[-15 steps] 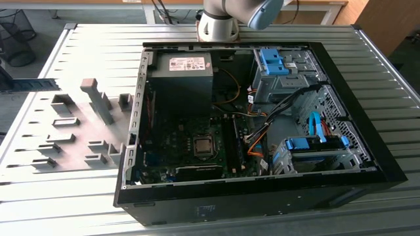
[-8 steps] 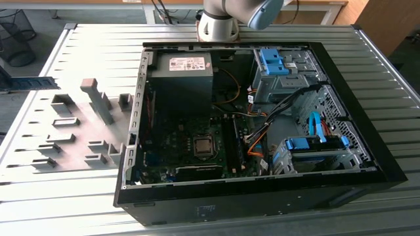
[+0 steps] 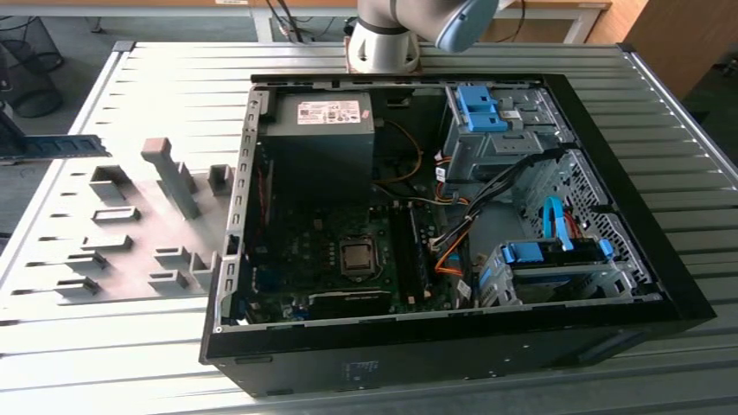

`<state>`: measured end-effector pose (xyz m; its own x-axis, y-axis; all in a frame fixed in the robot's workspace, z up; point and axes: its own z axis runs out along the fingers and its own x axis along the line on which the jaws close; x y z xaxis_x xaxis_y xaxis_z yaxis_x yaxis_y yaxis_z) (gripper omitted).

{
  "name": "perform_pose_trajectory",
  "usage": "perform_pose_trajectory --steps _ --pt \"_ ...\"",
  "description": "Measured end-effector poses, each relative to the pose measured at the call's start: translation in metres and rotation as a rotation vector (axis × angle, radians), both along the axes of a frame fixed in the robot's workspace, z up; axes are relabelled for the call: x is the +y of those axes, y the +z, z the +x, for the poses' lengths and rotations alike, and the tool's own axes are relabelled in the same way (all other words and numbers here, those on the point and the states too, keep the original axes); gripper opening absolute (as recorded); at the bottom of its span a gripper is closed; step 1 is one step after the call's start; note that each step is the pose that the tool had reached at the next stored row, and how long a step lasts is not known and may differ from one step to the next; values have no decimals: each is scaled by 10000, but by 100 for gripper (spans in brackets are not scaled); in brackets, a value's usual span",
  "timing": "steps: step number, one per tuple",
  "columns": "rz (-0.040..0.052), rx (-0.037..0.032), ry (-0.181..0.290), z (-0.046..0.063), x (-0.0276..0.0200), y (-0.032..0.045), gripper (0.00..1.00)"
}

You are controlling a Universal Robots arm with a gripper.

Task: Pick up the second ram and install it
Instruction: 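Pick up the second ram and move it above second insertion slot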

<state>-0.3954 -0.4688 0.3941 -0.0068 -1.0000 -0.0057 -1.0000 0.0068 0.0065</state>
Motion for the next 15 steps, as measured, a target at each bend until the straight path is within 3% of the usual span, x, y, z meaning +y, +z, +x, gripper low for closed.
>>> perform_pose_trajectory --steps 15 --pt "0 0 1 138 0 0 14"
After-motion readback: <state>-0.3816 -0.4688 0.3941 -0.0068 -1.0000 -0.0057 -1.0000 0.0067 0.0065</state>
